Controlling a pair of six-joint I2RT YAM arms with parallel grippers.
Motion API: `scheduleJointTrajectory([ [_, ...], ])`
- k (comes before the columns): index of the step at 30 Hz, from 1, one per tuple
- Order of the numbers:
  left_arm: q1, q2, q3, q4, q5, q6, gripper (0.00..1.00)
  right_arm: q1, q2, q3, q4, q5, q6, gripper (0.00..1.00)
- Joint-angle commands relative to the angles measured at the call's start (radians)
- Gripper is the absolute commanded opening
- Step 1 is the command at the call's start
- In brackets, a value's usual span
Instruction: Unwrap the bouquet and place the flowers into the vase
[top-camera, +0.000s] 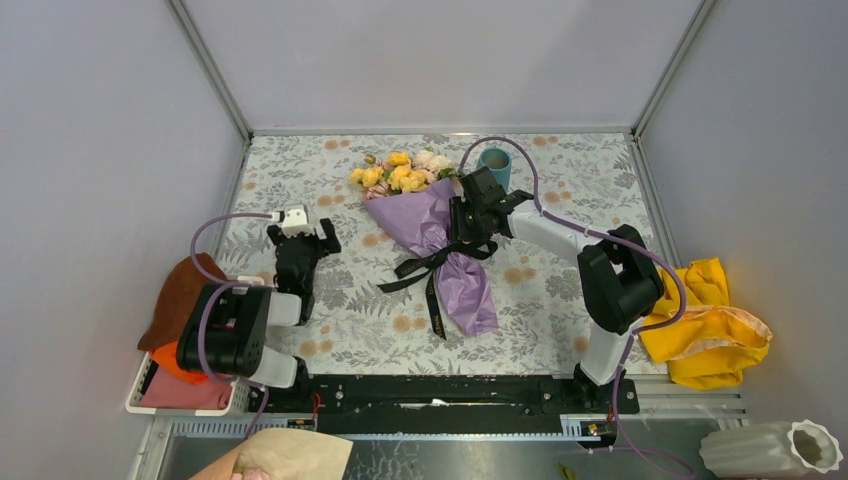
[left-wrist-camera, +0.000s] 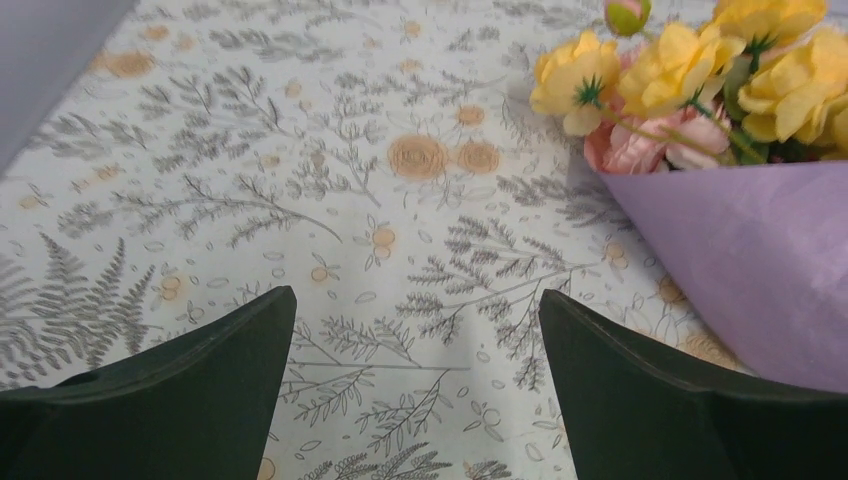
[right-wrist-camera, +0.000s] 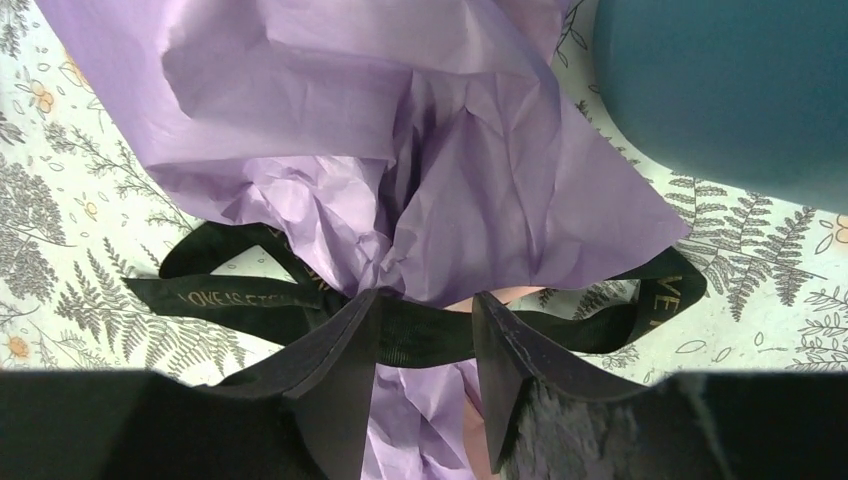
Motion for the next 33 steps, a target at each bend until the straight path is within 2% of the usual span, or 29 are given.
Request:
scheduleJointTrajectory([
  [1, -0.077, -0.168, 0.069, -0.149, -0.166, 0.064, 0.99, 0.004, -0.042, -0.032, 0.009, 0.007, 0.007, 0.46],
  [3, -0.132, -0.252, 0.092, -0.249, -0.220, 0.058, 0.99, 0.007, -0.071, -0.068, 0.022, 0.006, 0.018, 0.46],
  [6, -0.166, -0.374, 0.162, -0.426, -0.226, -0.064, 0.99, 0.018, -0.115, -0.109, 0.042, 0.004, 0.027, 0.47],
  [11, -0.192, -0.485, 0.253, -0.574, -0.094, -0.226, 0.99, 0.032, -0.131, -0.145, 0.055, 0.015, 0.033, 0.48],
  [18, -0.246, -0.503, 0.354, -0.683, 0.093, -0.258, 0.99, 0.036, -0.130, -0.171, 0.081, 0.027, 0.033, 0.46],
  [23, -0.261, -0.475, 0.409, -0.688, 0.248, -0.302, 0.99, 0.040, -0.117, -0.182, 0.095, 0.035, 0.026, 0.33],
  [28, -0.278, -0.426, 0.517, -0.785, 0.210, -0.446, 0.99, 0.043, -0.114, -0.178, 0.108, 0.064, 0.022, 0.25],
  [31, -0.281, -0.422, 0.556, -0.845, 0.154, -0.637, 0.99, 0.045, -0.125, -0.169, 0.108, 0.084, 0.019, 0.12],
  [33, -0.281, -0.427, 0.552, -0.810, 0.210, -0.716, 0.99, 0.048, -0.141, -0.160, 0.100, 0.095, 0.022, 0.00],
])
